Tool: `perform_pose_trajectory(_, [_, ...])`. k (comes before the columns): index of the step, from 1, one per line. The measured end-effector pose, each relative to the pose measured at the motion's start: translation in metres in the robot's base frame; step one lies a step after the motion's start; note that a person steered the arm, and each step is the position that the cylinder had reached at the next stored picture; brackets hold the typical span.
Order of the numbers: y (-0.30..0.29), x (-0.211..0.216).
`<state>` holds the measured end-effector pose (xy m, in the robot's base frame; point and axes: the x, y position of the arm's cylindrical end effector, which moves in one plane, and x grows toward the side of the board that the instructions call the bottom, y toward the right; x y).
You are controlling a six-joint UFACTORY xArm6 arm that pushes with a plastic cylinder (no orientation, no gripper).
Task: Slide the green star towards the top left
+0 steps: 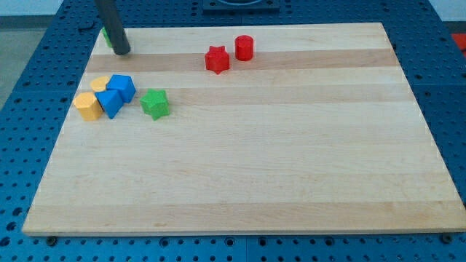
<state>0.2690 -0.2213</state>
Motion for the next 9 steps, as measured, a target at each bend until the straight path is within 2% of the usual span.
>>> perform_pose_trajectory(4, [0.194, 0.116])
perform_pose_trajectory(5, [0.198, 0.168])
perform_pose_trajectory(6, [0.154, 0.189])
perform_pose_trajectory(7, [0.092, 0.189])
perform_pose_trajectory(8, [0.059, 0.176])
perform_pose_trajectory(9, [0.051, 0.141])
